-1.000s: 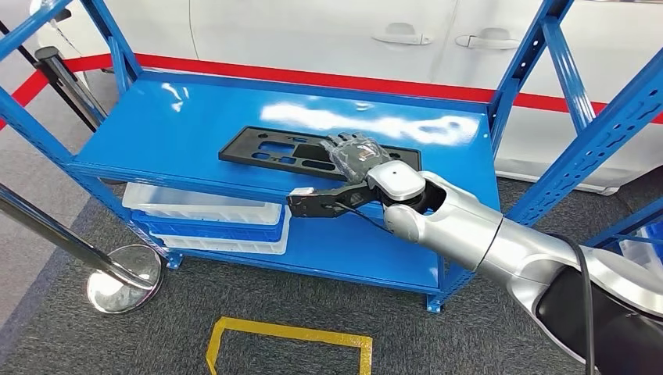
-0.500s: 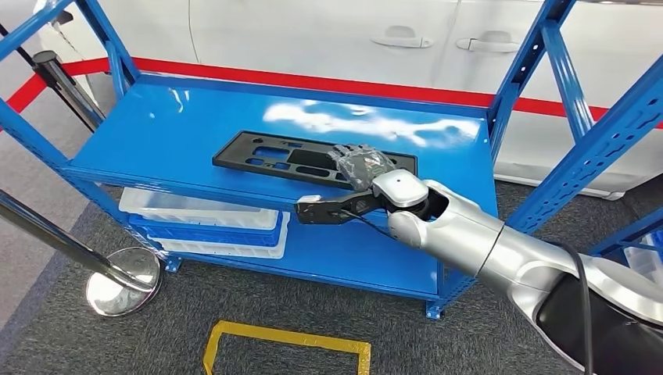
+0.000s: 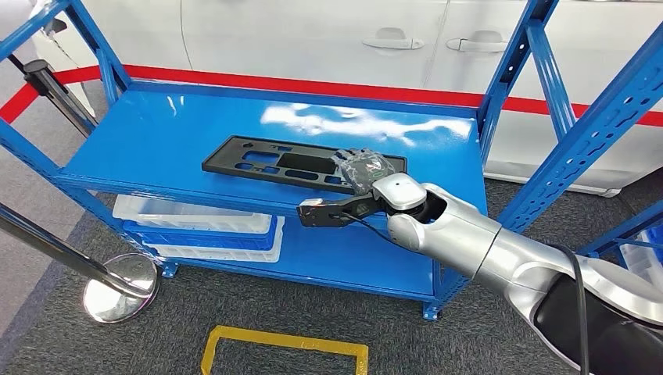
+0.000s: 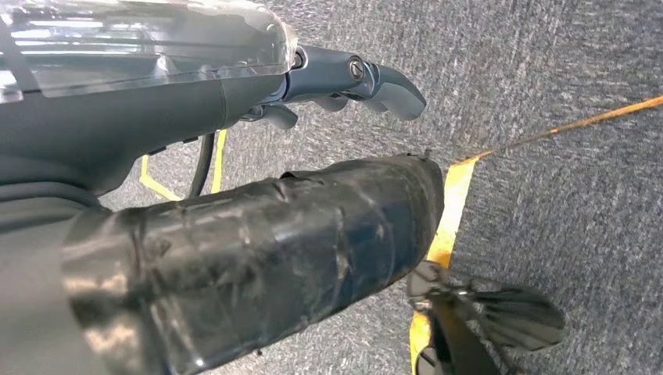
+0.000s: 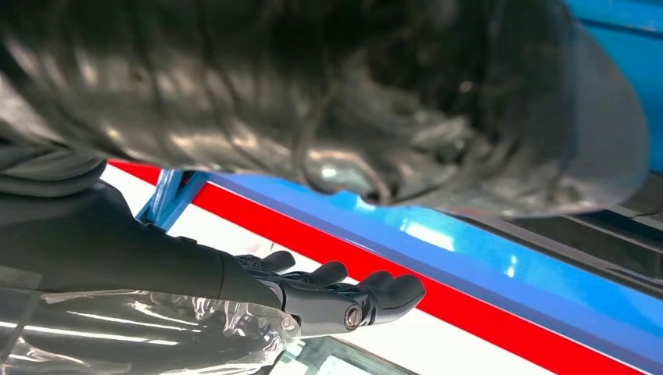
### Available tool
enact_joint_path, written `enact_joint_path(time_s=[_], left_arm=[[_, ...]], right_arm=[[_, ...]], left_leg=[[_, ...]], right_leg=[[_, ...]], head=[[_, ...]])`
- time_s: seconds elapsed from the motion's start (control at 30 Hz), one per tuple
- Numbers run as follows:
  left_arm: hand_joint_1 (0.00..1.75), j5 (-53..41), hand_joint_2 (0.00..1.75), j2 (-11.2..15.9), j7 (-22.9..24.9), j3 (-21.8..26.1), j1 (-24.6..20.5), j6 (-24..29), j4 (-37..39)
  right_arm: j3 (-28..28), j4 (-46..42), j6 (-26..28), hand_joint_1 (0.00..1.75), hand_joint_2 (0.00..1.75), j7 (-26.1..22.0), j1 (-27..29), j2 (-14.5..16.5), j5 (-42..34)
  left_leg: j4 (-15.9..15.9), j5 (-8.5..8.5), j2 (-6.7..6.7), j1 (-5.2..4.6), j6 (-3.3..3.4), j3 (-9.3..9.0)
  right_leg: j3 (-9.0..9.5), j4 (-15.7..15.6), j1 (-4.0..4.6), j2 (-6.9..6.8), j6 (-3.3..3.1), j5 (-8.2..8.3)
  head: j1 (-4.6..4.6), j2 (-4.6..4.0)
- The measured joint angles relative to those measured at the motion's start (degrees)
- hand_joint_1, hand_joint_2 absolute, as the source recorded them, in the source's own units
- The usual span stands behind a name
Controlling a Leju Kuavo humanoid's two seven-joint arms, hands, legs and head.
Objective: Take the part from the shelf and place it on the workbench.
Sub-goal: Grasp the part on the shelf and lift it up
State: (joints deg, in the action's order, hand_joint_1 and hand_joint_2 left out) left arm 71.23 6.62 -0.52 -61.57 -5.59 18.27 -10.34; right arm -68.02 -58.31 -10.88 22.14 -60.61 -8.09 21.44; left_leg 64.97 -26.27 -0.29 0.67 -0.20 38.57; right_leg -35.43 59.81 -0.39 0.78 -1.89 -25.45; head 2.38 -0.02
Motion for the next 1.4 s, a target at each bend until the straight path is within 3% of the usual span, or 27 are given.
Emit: enact_joint_path(time_s=[0.2, 0.33, 0.47, 0.53, 0.57, 0.6, 0.67, 0.7, 0.73, 0.8, 0.87, 0.9, 0.93, 1.0, 1.03, 1.07, 1.2, 1.27, 1.33, 1.4], left_arm=[[0.00, 0.0, 0.00, 0.0, 0.0, 0.0, 0.0, 0.0, 0.0], [0.00, 0.0, 0.00, 0.0, 0.0, 0.0, 0.0, 0.0, 0.0], [0.00, 0.0, 0.00, 0.1, 0.0, 0.0, -0.1, 0.1, 0.0], [0.00, 0.0, 0.00, 0.1, -0.1, 0.0, -0.2, 0.1, 0.0], [0.00, 0.0, 0.00, 0.1, -0.1, 0.0, -0.2, 0.1, 0.0], [0.00, 0.2, 0.00, 0.1, -0.2, 0.0, -0.2, 0.2, 0.0], [0.00, 0.9, 0.00, -1.6, -1.1, 0.0, -0.4, 2.6, 0.0], [0.00, 1.3, 0.00, -2.6, -1.5, 0.0, -0.5, 3.7, 0.0], [0.00, 1.4, 0.00, -3.6, -1.9, 0.0, -0.7, 4.8, 0.0], [0.00, 1.4, 0.00, -4.1, -1.9, 0.0, -0.8, 4.8, 0.0], [0.00, 1.4, 0.00, -4.2, -1.9, 0.0, -0.8, 4.7, 0.0], [0.00, 1.4, 0.00, -4.2, -1.9, 0.0, -0.7, 4.6, 0.0], [0.00, 1.4, 0.00, -4.3, -1.9, 0.0, -0.6, 4.5, 0.0], [0.00, 1.4, 0.00, -4.3, -1.9, 0.0, -0.6, 4.5, 0.0], [0.00, 1.4, 0.00, -4.3, -1.9, 0.0, -0.7, 4.5, 0.0], [0.00, 1.4, 0.00, -4.4, -1.9, 0.0, -0.8, 4.5, 0.0], [0.00, 1.3, 0.00, -4.7, -1.8, 0.0, -0.9, 4.4, 0.0], [0.00, 1.2, 0.00, -4.8, -1.7, 0.0, -0.8, 4.4, 0.0], [0.00, 1.2, 0.00, -4.9, -1.7, 0.0, -0.9, 4.4, 0.0], [0.00, 1.2, 0.00, -4.9, -1.5, 0.0, -0.9, 4.3, 0.0]], right_arm=[[0.0, 0.0, 0.0, 0.00, 0.00, 0.0, 0.0, 0.0, 0.0], [0.0, 0.0, 0.0, 0.00, 0.00, 0.0, 0.0, 0.0, 0.0], [0.0, 0.0, 0.0, 0.00, 1.75, 0.0, 0.0, 0.0, 0.0], [0.0, 0.1, 0.0, 0.00, 1.75, 0.1, 0.0, 0.0, 0.0], [0.0, 0.1, 0.1, 0.00, 1.75, 0.0, 0.1, 0.0, 0.0], [0.0, 0.4, 0.1, 0.00, 1.75, -0.1, 0.5, -0.1, 0.0], [0.0, 1.7, 0.4, 0.00, 1.75, -0.9, 1.4, 0.9, 0.5], [-0.1, 2.5, 0.6, 0.00, 1.75, -1.4, 1.9, 1.7, 0.8], [-0.1, 3.2, 0.8, 0.00, 1.75, -1.7, 2.1, 2.5, 1.0], [-0.1, 3.8, 0.8, 0.00, 1.75, -2.0, 2.2, 3.2, 1.1], [-0.2, 4.3, 0.8, 0.00, 1.75, -2.1, 2.6, 3.5, 1.1], [-0.2, 4.5, 0.8, 0.00, 1.75, -2.2, 2.7, 3.6, 1.2], [-0.2, 4.7, 0.8, 0.00, 1.75, -2.3, 2.8, 3.8, 1.3], [-0.3, 5.1, 0.9, 0.00, 1.75, -2.5, 2.8, 4.0, 1.4], [-0.3, 5.3, 0.9, 0.00, 1.75, -2.5, 2.8, 4.1, 1.5], [-0.3, 5.4, 0.9, 0.00, 1.75, -2.5, 2.7, 4.2, 1.6], [-0.3, 6.0, 1.0, 0.00, 1.75, -2.9, 2.7, 4.6, 1.9], [-0.3, 6.4, 1.0, 0.00, 1.75, -3.1, 2.7, 4.7, 2.2], [-0.4, 7.1, 1.0, 0.00, 1.75, -3.3, 2.9, 4.9, 2.3], [-0.7, 7.9, 1.0, 0.00, 1.75, -3.5, 3.0, 5.1, 2.6]], left_leg=[[-0.2, 0.11, 0.00, -0.01, 0.02, -0.11], [-2.5, 1.18, 0.00, -0.13, 0.28, -1.21], [-5.9, 1.14, -0.01, -0.61, 0.95, -2.95], [-6.5, 0.98, -0.05, -0.86, 1.09, -3.22], [-7.0, 1.16, 0.00, -0.76, 1.31, -3.50], [-7.4, 1.25, 0.05, -0.64, 1.60, -3.80], [-7.2, 0.53, 0.03, -0.41, 1.24, -4.22], [-5.7, -0.58, -0.02, -0.41, 0.62, -3.71], [-3.2, -2.09, -0.06, -0.38, -0.12, -2.68], [3.9, -5.24, 0.00, -0.19, -0.86, 0.87], [9.0, -6.32, 0.00, -0.08, -1.10, 3.92], [8.7, -5.27, 0.01, -0.05, -1.11, 4.08], [6.2, -3.27, 0.01, -0.02, -1.04, 3.13], [-1.7, 0.70, -0.01, -0.03, -0.71, -0.43], [-4.7, 1.62, -0.07, -0.16, -0.46, -1.82], [-6.3, 1.77, -0.14, -0.30, -0.20, -2.52], [-7.0, 1.48, -0.21, -0.28, 0.95, -3.04], [-7.3, 1.42, -0.10, -0.17, 1.62, -3.40], [-7.2, 1.23, -0.08, -0.24, 2.11, -3.52], [-7.1, 0.99, -0.17, -0.27, 2.22, -3.65]], right_leg=[[0.01, 0.0, 0.00, 0.00, 0.00, 0.00], [0.13, 0.0, 0.02, 0.02, 0.04, -0.06], [0.13, -0.1, 0.14, 0.06, 0.33, -0.20], [0.06, -0.2, 0.08, 0.08, 0.83, -0.13], [-0.64, 1.3, 0.00, 0.02, 1.29, -1.12], [-2.64, 5.2, -0.06, -0.08, 1.77, -2.75], [-2.83, 5.2, -0.13, -0.30, 1.74, -2.60], [-2.13, 3.5, -0.25, -0.33, 1.27, -1.45], [-0.09, -0.6, -0.30, -0.35, 0.71, 0.32], [0.17, -0.8, -0.35, -0.38, 0.21, 0.30], [0.28, -0.8, -0.29, -0.38, 0.09, 0.14], [0.39, -0.7, -0.29, -0.32, 0.10, 0.03], [0.57, -0.7, -0.30, -0.24, 0.15, -0.11], [0.93, -0.6, -0.20, -0.10, 0.45, -0.46], [0.97, -0.6, -0.13, -0.07, 0.67, -0.57], [0.92, -0.6, -0.07, -0.10, 0.93, -0.63], [0.47, 0.4, -0.11, -0.21, 2.02, -1.52], [-1.83, 5.2, -0.18, -0.29, 2.43, -4.09], [-5.34, 11.8, -0.18, -0.32, 2.60, -6.53], [-6.71, 13.4, -0.20, -0.35, 2.58, -5.77]], head=[[0.00, 0.00], [0.01, 0.00], [-0.03, 0.00], [-0.03, 0.00], [-0.10, 0.00], [-0.19, 0.00], [-0.27, 0.00], [-0.13, 0.00], [-0.01, 0.00], [0.17, 0.00], [0.18, 0.00], [0.18, 0.00], [0.19, 0.00], [0.17, 0.00], [0.15, 0.00], [0.12, 0.00], [0.04, 0.00], [-0.11, 0.00], [-0.24, 0.00], [-0.26, 0.00]])
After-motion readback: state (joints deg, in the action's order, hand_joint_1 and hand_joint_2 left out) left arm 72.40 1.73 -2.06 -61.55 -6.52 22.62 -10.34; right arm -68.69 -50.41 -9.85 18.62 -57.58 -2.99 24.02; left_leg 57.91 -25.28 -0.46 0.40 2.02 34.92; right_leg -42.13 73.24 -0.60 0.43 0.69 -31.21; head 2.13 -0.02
